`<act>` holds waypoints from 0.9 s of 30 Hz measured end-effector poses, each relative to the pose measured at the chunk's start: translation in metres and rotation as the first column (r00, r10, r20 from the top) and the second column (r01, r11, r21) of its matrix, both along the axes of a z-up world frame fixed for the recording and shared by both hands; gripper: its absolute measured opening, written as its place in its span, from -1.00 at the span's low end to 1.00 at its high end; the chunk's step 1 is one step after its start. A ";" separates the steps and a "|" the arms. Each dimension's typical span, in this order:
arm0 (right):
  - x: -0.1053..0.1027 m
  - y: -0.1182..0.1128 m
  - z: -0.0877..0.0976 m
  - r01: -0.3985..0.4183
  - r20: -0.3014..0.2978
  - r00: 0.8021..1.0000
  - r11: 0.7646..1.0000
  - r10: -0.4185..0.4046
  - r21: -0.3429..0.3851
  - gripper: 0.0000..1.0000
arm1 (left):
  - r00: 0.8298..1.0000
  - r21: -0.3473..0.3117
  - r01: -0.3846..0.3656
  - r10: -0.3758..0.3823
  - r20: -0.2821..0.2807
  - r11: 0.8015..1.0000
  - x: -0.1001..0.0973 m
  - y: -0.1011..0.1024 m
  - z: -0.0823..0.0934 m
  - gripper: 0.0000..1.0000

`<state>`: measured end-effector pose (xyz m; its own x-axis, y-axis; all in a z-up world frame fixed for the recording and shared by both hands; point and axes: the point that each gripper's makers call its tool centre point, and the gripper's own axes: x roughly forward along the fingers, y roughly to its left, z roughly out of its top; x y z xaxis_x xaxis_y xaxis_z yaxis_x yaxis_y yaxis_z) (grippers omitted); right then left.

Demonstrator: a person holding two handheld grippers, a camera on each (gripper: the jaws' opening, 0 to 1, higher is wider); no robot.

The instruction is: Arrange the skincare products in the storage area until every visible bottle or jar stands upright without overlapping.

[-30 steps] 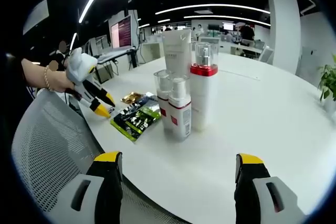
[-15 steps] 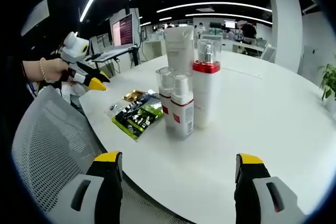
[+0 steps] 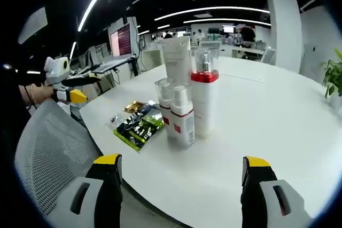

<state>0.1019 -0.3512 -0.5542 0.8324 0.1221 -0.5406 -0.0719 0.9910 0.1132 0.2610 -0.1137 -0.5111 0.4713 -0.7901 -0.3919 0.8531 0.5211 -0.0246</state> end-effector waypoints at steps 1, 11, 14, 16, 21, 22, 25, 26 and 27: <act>0.000 -0.002 0.000 0.007 0.003 1.000 1.000 -0.007 -0.003 0.99 | 1.000 -0.009 -0.020 0.020 0.000 1.000 0.003 0.003 0.001 0.97; -0.001 -0.003 -0.002 0.015 -0.003 1.000 1.000 -0.015 0.001 0.99 | 0.998 0.037 -0.055 0.056 -0.037 0.998 0.004 0.013 -0.012 0.90; 0.000 -0.001 -0.002 0.013 -0.006 1.000 1.000 -0.013 0.001 0.99 | 0.997 0.044 -0.059 0.061 -0.042 0.997 0.006 0.016 -0.015 0.88; -0.001 -0.002 -0.002 0.012 -0.006 1.000 1.000 -0.012 0.000 0.99 | 0.997 0.041 -0.065 0.066 -0.042 0.997 0.006 0.017 -0.015 0.88; -0.002 -0.003 -0.002 0.025 -0.007 1.000 1.000 -0.025 0.002 0.99 | 0.997 0.043 -0.056 0.058 -0.042 0.998 0.003 0.014 -0.013 0.88; -0.002 -0.003 -0.002 0.023 -0.010 1.000 1.000 -0.023 0.001 0.99 | 0.998 0.044 -0.054 0.056 -0.041 0.998 0.005 0.016 -0.015 0.88; -0.003 -0.004 -0.004 0.013 -0.017 1.000 1.000 -0.013 -0.002 0.99 | 0.998 0.040 -0.046 0.048 -0.047 0.998 0.002 0.013 -0.014 0.87; -0.003 -0.003 -0.004 0.012 -0.019 1.000 1.000 -0.012 -0.004 0.98 | 0.998 0.046 -0.045 0.047 -0.044 0.998 0.001 0.013 -0.013 0.86; -0.003 -0.001 -0.004 0.012 -0.020 1.000 1.000 -0.012 -0.004 0.98 | 0.998 0.046 -0.043 0.045 -0.043 0.998 0.001 0.012 -0.013 0.86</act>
